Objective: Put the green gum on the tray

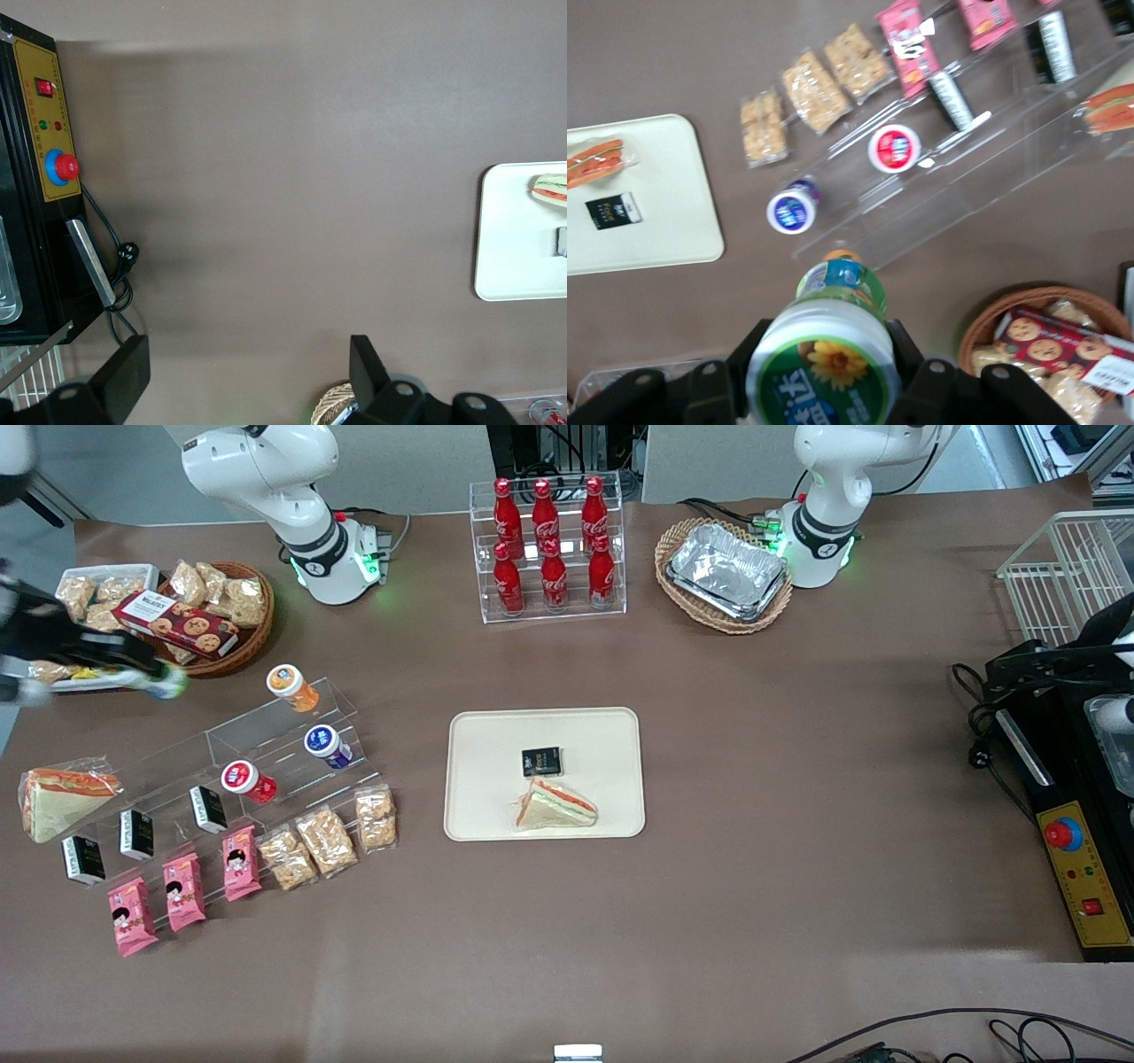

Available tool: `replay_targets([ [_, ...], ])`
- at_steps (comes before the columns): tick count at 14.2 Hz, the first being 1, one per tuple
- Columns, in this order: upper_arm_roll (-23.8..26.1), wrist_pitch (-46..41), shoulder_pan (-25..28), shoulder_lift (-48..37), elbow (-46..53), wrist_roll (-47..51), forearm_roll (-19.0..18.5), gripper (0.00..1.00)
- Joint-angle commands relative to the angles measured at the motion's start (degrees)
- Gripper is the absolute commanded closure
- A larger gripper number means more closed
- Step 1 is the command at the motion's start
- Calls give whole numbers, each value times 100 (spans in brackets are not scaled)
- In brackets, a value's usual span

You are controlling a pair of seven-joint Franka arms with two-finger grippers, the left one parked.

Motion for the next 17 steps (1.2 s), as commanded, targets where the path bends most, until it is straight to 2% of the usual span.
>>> replay_targets([
  [1,110,271,920,164,-67,1234,74,47],
  [7,110,2238,2389,173,-1517,2861,74,47],
  [10,119,3162,2593,470,-1949,2960,161,47],
  [12,110,3680,2786,830,-2072,2960,556,47],
  [17,127,4692,3014,1832,-2214,2899,584,47],
])
